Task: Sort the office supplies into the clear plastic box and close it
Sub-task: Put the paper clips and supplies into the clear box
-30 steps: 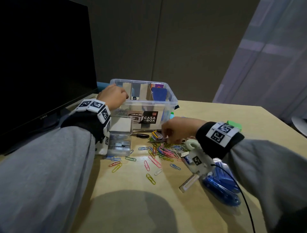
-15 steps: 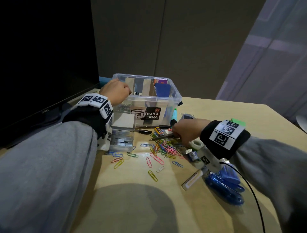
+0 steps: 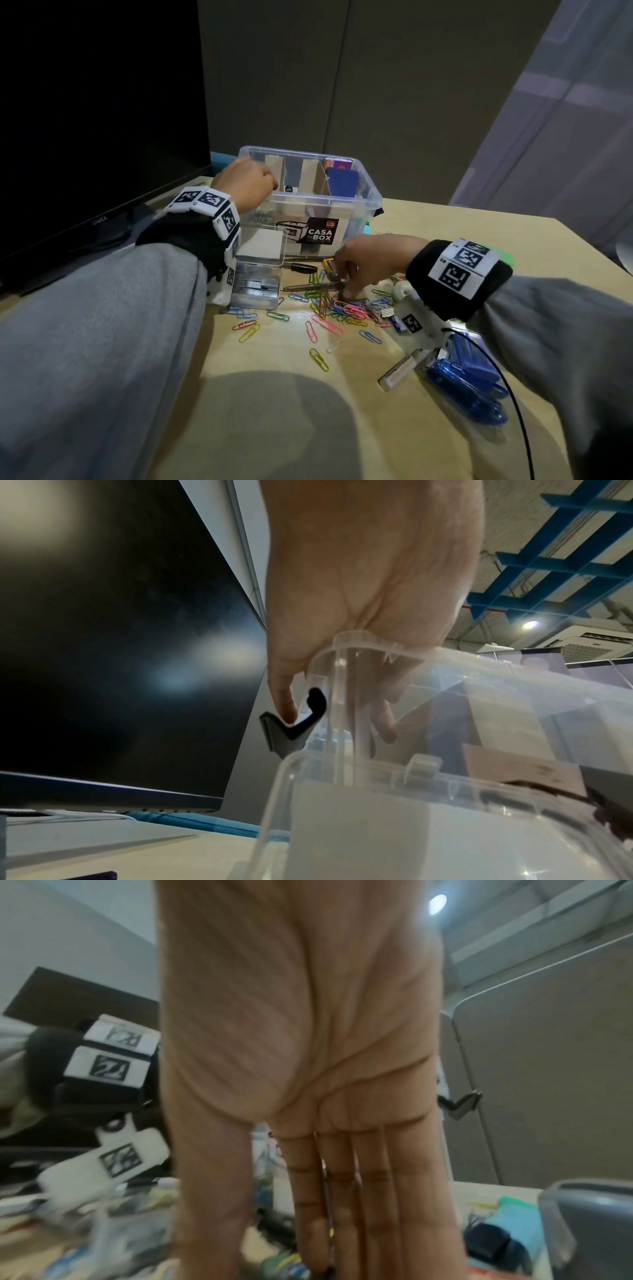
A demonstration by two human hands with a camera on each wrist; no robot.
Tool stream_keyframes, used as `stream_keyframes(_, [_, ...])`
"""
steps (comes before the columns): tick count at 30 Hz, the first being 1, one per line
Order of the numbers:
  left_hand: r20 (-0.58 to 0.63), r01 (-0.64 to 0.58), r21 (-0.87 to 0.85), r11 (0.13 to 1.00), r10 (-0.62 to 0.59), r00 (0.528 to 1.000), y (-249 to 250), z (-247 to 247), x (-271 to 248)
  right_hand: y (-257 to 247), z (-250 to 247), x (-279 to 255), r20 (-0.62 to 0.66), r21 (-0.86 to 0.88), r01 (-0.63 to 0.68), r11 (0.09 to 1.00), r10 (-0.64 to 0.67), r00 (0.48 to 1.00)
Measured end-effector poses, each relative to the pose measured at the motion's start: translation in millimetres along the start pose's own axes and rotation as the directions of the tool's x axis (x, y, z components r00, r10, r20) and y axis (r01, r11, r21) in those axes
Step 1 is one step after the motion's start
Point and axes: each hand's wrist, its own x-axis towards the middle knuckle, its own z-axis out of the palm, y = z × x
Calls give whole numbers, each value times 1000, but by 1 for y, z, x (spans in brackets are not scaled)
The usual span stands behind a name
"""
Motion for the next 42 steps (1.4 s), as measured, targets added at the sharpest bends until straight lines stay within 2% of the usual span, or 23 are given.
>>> stream_keyframes(2, [5,2,-4,1000,-2,1000,-1,1,1,-9,4,1,36,-40,7,999,-6,999])
stream_keyframes(5, [12,9,-8,1000,-9,1000,-1,1,1,-23,12,0,-12,-161,32,986,-34,999])
stream_keyframes(11, [3,12,-1,1000,-12,1000,1,1,0,-36,15,0,-50,-208,57,977,-69,996])
stream_keyframes(21, [-2,14,-4,1000,-14,1000,4,-1,-3,-30,23,-1,-90,-154,92,984,-107,990])
stream_keyframes(25, [-19,42,-71,997,-44,999,4,-3,-3,-25,23,2,-136,-127,93,987,-111,985])
stream_keyframes(29, [-30,81,-151,985,-86,996,7,-7,-9,-16,16,4,-184,-48,80,996,-88,979])
stream_keyframes(34, [20,180,-273,945,-182,983,9,-15,-16,-1,-9,-7,-310,133,127,983,-81,947])
stream_keyframes(36, [40,199,-311,930,-196,980,10,-17,-18,3,-21,-14,-334,256,168,952,-76,940])
stream_keyframes(42, [90,223,-405,887,-204,975,14,-22,-23,4,-58,-25,-432,469,290,834,-70,899])
